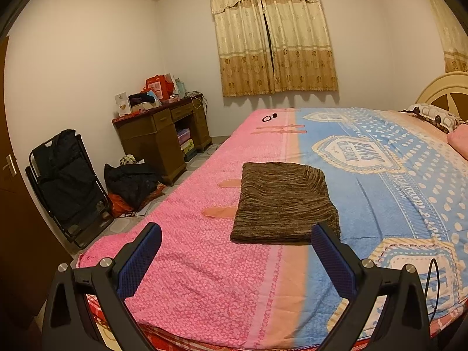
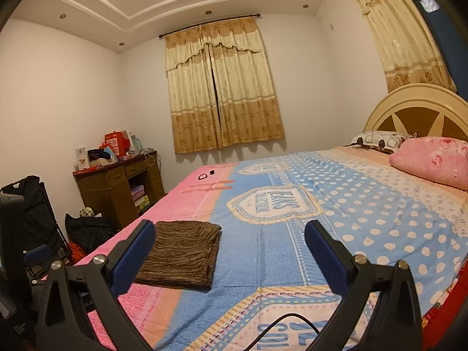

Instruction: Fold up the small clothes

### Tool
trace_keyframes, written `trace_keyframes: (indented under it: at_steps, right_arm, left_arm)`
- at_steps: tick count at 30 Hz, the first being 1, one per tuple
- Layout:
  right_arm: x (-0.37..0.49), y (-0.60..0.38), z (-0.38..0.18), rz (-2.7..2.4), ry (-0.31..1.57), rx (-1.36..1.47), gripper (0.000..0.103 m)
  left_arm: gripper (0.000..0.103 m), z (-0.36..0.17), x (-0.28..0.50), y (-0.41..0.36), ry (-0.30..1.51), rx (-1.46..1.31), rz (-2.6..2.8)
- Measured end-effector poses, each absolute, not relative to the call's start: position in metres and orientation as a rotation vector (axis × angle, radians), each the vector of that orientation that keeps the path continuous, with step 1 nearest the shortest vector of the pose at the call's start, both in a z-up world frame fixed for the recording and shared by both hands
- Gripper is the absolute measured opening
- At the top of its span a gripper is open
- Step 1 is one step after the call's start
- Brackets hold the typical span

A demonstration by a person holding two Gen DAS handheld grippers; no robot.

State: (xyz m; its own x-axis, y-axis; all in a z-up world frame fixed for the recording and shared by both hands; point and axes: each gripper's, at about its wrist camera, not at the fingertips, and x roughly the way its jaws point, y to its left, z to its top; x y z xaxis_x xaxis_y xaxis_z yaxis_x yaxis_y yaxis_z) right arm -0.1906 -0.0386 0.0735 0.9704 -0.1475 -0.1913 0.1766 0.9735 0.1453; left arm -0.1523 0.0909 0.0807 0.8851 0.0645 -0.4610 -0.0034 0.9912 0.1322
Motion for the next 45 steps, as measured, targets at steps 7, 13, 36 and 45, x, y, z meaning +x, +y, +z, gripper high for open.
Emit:
trace_keyframes:
  at_steps: [7, 13, 36, 45]
  right_arm:
    - [-0.1908, -0.0411, 0.0732, -0.164, 0.191, 0.172, 0.103]
    - [-0.1896, -0.0428, 0.0730, -0.162, 0.192, 0.172, 0.103]
    - [-0.1895, -0.0415, 0.0737, -0.159, 0.199, 0.168, 0.103]
    - [-0.1897, -0.0420, 0.0740, -0.161, 0.196, 0.168, 0.103]
  left_arm:
    - [0.102, 0.0805, -0.1511, 0.0919, 0.493, 0.117, 0.023]
    - [0.102, 0.0795, -0.1504, 0.0923, 0.493, 0.117, 0.026]
    - [0.102, 0.0795, -0.1451, 0.0962, 0.512, 0.093, 0.020]
    - [0.102, 0.0789, -0.1480, 0.0923, 0.474, 0.115, 0.070]
